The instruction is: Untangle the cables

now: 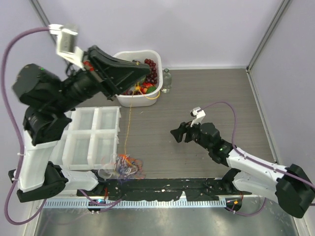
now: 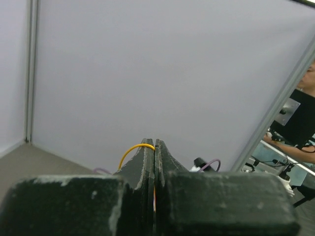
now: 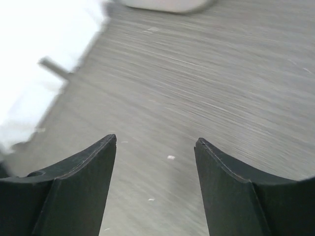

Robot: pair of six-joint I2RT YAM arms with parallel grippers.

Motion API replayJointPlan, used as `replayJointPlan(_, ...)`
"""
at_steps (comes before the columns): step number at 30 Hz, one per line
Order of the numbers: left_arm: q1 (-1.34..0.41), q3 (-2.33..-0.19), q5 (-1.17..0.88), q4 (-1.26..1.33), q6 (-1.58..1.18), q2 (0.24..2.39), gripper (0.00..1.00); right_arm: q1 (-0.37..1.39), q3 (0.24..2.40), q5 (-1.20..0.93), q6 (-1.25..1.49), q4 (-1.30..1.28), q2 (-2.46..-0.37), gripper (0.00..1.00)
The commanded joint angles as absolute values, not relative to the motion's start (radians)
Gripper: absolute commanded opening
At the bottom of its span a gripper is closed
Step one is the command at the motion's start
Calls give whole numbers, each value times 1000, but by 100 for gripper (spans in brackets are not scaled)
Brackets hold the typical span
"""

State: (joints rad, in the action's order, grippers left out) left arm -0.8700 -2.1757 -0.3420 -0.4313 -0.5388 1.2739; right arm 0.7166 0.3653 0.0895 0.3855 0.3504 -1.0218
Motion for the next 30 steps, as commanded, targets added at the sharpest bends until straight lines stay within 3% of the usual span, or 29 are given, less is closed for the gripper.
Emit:
replayJointPlan(1, -870, -2057, -310, -451, -518, 1286, 0, 755, 538, -173, 315, 181, -913, 71)
replayJointPlan(5, -871, -1959, -281, -451, -499, 1259, 0, 765, 607, -337, 318, 120, -911, 70)
replayJointPlan(10, -870, -1853, -226, -430, -482, 1233, 0, 793, 601, -350, 318, 121, -873, 71)
replayJointPlan(14, -870, -1829, -212, -425, -471, 1253, 0, 793, 580, -255, 327, 152, -861, 72)
replayJointPlan(21, -870, -1819, -236, -397, -483, 1296, 0, 793, 644, 157, 319, -28, -845, 72)
replayJointPlan(30, -870, -1828, -276, -328, -515, 1345, 0, 795, 686, 134, 288, 90, -873, 72)
